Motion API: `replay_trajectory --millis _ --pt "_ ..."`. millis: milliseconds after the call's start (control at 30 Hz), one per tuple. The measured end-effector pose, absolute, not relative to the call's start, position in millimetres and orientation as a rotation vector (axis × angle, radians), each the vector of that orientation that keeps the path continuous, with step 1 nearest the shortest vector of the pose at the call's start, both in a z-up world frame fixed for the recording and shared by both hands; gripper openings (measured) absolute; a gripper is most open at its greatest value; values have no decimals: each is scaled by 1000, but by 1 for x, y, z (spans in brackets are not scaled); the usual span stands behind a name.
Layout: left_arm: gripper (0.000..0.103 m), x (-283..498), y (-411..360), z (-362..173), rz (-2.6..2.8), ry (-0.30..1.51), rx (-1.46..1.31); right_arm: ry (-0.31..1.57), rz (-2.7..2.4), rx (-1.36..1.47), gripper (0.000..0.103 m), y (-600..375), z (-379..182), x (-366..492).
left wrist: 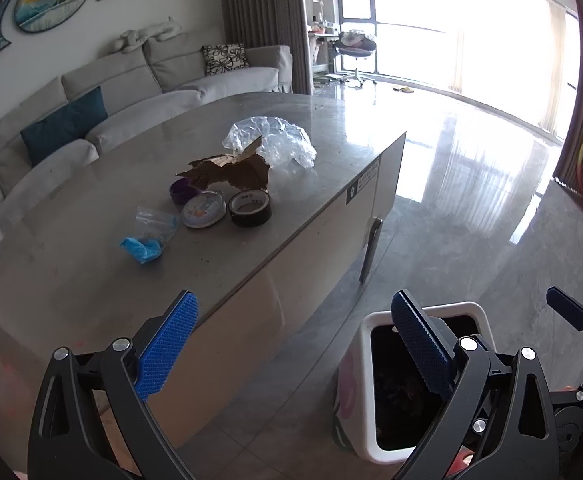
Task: Collect trash
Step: 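Return to the table and grasp the blue zip bag with the left gripper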
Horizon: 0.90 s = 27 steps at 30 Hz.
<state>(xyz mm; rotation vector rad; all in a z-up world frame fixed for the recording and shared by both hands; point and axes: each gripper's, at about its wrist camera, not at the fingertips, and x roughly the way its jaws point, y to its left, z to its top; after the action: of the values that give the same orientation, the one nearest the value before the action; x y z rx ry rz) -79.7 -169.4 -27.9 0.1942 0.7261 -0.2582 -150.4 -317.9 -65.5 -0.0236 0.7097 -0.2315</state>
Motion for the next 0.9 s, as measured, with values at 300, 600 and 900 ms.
replay_trajectory --millis 300,600,900 --pt "97 -58 -135 -17 -202 708 160 660 -184 -73 98 -292 -42 -119" --pt "97 -21 -88 -3 -189 684 149 610 -96 -117 98 -251 -21 -70" --pt "98 34 -43 -16 -183 735 129 601 -30 -159 98 -209 -25 -21"
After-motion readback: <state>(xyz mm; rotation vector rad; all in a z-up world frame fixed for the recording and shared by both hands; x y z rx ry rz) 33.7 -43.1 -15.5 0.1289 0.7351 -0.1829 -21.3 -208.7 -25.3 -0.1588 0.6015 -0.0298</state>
